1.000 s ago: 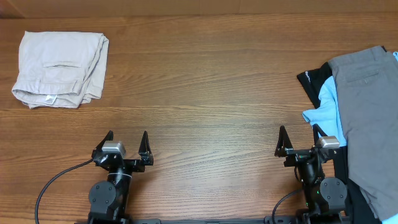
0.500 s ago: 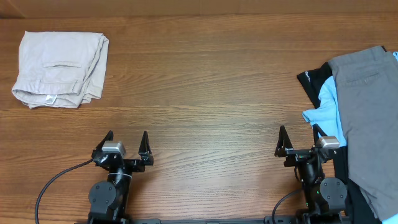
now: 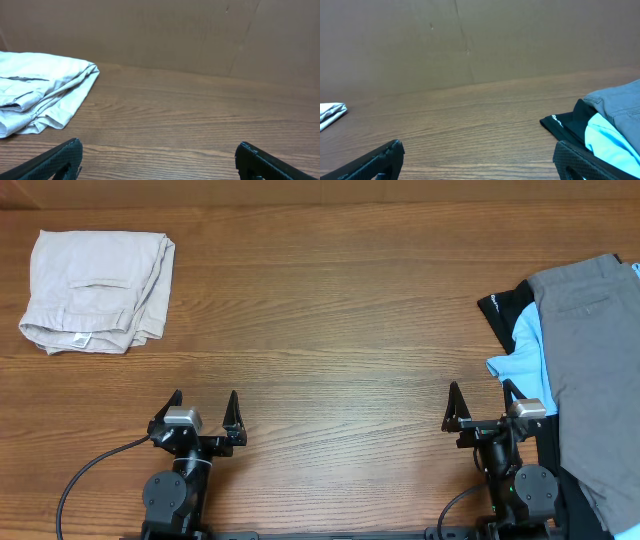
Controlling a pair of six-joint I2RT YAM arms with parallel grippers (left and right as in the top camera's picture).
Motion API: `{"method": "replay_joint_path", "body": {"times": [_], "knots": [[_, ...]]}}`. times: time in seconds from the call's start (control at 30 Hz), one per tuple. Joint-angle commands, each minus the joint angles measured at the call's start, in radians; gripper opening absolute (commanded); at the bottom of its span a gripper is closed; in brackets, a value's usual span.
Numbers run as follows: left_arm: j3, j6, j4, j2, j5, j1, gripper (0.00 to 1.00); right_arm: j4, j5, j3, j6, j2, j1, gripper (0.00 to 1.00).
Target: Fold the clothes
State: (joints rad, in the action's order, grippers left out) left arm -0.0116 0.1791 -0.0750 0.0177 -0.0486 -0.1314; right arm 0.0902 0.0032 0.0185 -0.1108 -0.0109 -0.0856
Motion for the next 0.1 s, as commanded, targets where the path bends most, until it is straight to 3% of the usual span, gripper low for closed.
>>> {"method": "replay_joint_path", "body": {"times": [0.0, 0.07], "knots": [[0.007, -0.023, 0.003, -0.013, 0.001, -0.005, 1.0, -0.006, -0.005, -0.011, 0.004, 0.008, -0.004, 1.0], [0.007, -0.023, 0.003, -0.013, 0.001, -0.005, 1.0, -0.006, -0.005, -0.011, 0.004, 0.008, -0.004, 1.0]]}}
